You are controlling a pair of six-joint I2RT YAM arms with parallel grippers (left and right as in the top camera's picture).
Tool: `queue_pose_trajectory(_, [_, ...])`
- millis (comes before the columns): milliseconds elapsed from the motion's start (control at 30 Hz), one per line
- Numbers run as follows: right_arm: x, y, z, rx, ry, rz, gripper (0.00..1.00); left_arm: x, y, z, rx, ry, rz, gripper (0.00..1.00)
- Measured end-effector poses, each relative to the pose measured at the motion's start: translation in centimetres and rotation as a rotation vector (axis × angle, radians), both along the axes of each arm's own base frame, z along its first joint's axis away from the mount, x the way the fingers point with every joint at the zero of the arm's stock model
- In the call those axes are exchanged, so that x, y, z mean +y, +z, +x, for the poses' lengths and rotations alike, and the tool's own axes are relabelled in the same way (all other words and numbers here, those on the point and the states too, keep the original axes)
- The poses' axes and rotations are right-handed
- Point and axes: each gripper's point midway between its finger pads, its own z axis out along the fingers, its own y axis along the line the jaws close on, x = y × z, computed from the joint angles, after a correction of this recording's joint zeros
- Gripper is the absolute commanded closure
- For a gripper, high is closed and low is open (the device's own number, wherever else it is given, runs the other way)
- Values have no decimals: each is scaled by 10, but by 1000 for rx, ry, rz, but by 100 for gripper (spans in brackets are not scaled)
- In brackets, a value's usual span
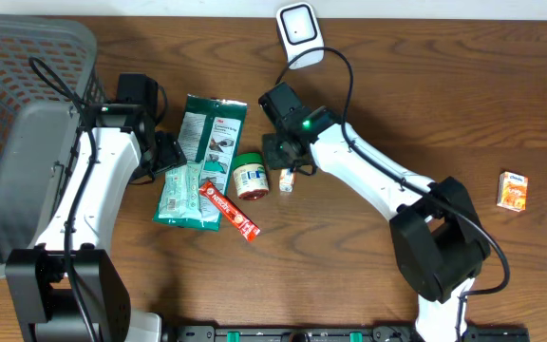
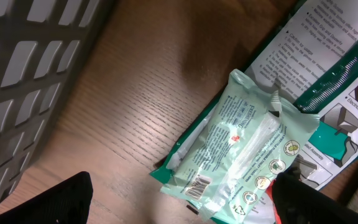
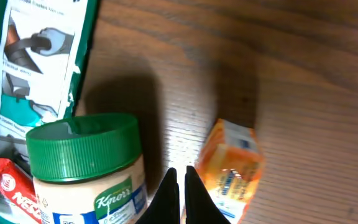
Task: Scan the item barcode
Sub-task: 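Reach the right gripper toward the second orange tissue pack beside the jar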
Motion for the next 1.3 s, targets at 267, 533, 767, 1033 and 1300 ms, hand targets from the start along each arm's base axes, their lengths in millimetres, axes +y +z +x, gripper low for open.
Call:
queue_pose_trajectory(267, [-14,-21,-12,39,10,-118,97,0,0,0,0,0,0,7])
queue_pose_trajectory(533, [-86,-20,-16,83,-33,-368,69,0,0,0,0,0,0,7])
queue_pose_trajectory(767, [-83,-16,-4,60,-48,-308,43,0,0,0,0,0,0,7])
queue_pose_trajectory(1033, [-33,-11,-1,-30,18,-203,1,0,0,0,0,0,0,7])
queue_pose_trajectory(1300, [23,-5,-16,-83,124,-97,81,0,0,0,0,0,0,7])
